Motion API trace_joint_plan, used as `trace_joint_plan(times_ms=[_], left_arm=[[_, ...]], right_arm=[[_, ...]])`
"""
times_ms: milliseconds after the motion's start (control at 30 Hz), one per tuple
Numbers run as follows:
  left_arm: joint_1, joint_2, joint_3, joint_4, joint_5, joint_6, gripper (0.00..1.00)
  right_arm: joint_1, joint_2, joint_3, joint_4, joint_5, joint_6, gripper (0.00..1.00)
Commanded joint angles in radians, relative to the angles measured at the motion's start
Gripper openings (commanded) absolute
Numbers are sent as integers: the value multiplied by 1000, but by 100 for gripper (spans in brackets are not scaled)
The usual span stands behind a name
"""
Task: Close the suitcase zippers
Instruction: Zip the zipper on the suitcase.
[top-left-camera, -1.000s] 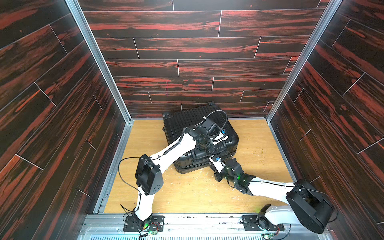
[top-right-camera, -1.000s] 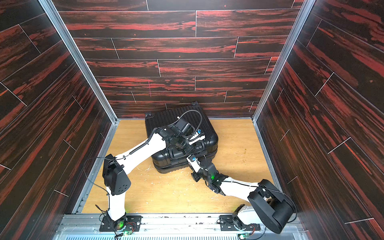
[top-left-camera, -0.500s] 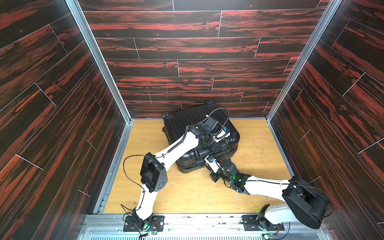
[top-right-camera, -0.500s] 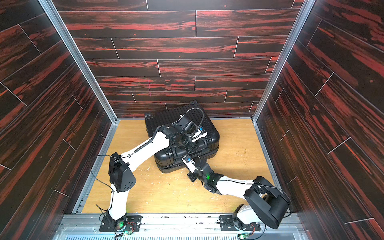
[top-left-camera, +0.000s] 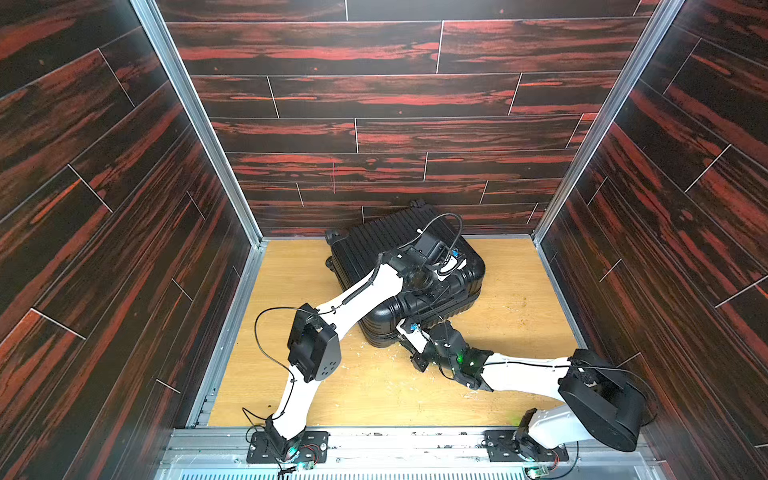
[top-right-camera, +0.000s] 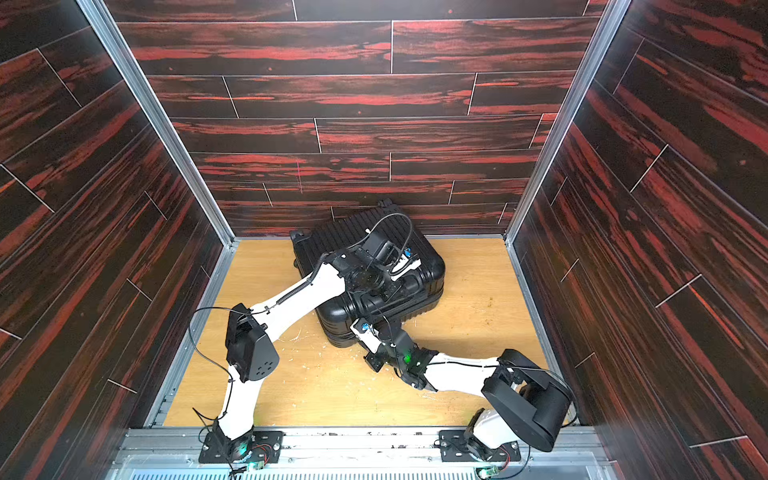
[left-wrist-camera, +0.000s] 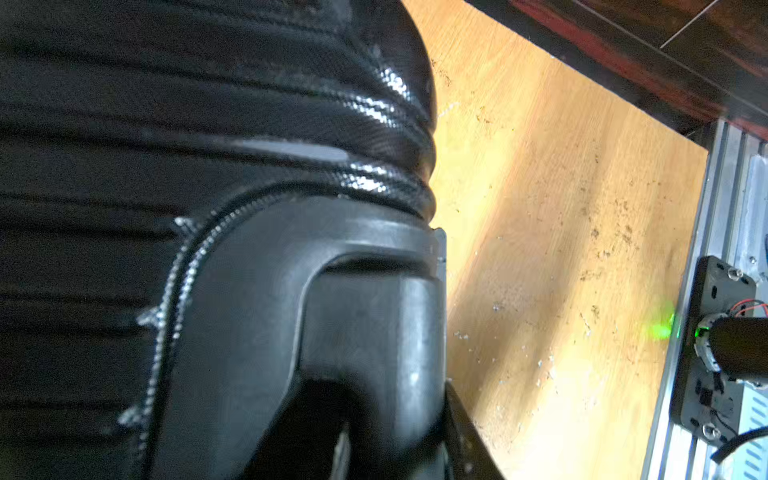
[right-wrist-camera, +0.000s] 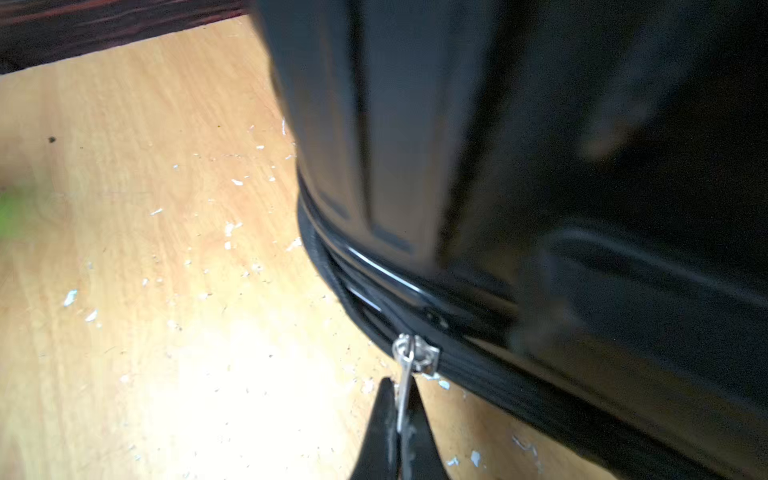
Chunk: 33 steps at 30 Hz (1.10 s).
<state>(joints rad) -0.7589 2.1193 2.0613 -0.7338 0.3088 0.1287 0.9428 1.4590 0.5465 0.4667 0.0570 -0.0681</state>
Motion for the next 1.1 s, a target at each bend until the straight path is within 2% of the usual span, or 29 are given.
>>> trace_joint_plan(times_ms=[0,300,433,467,500,567,600,700,767,867,1067], left_arm=[[50,45,26,181,-117,-90,21],[50,100,72,251,-136,-137,19],[50,117,97,250,-120,-155,19],[50,115,102,241,-108,-150,23],[49,111,106,225,-93,-135,31],[49,94,113,193,-81,-103,53],[49,81,111,181,-68,-85,61],[49,38,94,184,-50,-80,76],[49,11,88,194,-20,-73,81],[49,-16,86,195,1,-40,83],[76,-70,88,201,-94,-48,83]], right_arm=[[85,7,63,93,-228,-39,0],[145,45,135,79,-254,-27,0],[155,58,147,82,-223,-6,0],[155,58,143,81,-196,-1,0],[155,56,135,79,-166,6,0],[155,48,110,80,-125,11,0],[155,41,91,91,-112,13,0],[151,21,49,112,-91,30,0],[149,9,26,120,-82,39,0],[148,-8,-3,136,-68,45,0],[140,-61,-70,155,-31,23,0]])
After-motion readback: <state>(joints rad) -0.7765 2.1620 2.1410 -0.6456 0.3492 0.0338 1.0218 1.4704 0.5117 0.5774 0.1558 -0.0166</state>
